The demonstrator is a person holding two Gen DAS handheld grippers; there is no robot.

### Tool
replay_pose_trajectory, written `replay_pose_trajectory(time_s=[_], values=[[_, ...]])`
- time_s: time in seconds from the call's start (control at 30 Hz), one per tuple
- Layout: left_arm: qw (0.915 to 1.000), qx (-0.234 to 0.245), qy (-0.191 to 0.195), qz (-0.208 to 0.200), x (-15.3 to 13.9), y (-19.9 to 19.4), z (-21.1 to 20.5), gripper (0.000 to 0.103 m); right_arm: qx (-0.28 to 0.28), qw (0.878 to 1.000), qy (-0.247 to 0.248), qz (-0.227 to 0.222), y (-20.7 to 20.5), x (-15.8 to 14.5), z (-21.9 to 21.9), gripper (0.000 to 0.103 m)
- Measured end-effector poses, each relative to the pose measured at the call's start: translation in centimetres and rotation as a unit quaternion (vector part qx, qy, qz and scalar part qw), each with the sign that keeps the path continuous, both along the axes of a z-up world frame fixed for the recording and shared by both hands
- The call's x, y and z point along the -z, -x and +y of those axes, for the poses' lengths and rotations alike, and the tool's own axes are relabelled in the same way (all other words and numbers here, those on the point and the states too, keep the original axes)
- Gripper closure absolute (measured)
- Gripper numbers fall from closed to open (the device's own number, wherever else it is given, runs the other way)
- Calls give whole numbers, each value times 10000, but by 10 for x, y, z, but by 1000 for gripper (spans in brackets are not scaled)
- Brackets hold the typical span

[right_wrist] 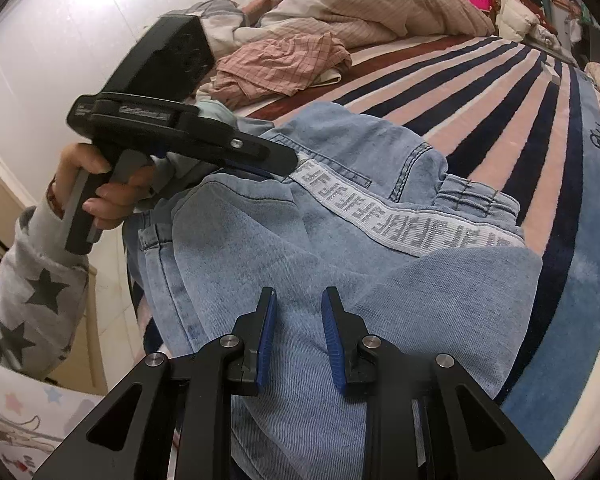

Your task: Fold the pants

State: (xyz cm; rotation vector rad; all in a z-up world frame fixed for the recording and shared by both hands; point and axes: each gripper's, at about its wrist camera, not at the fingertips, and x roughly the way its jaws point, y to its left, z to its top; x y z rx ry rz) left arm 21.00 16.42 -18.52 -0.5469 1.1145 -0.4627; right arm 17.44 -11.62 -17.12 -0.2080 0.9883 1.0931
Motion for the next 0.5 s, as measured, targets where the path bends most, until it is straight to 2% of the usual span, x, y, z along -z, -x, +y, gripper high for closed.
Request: replay_pose_trajectory(time_s=[0.03,0.07,0.1,0.2,0.33,0.43,0.5], values=[[10000,12,6,9,0,-2,-1,74,5,10000,2,0,0,0,0,83],[9999,97,47,10,0,-4,-3,101,10,10000,-2,4,0,0,0,83],[9998,164,43,-48,-3,-4,-6,100,15,10000,-11,9,0,0,0,83],[9990,46,-343,-289,-14,-5,-9,100,16,10000,-38,-10,3,-3,1,83],[9977,-216,-437,-479,-23,-13,-1,100,-390,9986,-333,151,14,-12,5,75],[9960,-420,-629,-473,-18,-22,-2,101,-634,9979,-82,-91,28,-10,18,75],[9958,-464,-701,-352,-9,-27,-5,100,-682,9976,-30,-76,30,-6,23,75]])
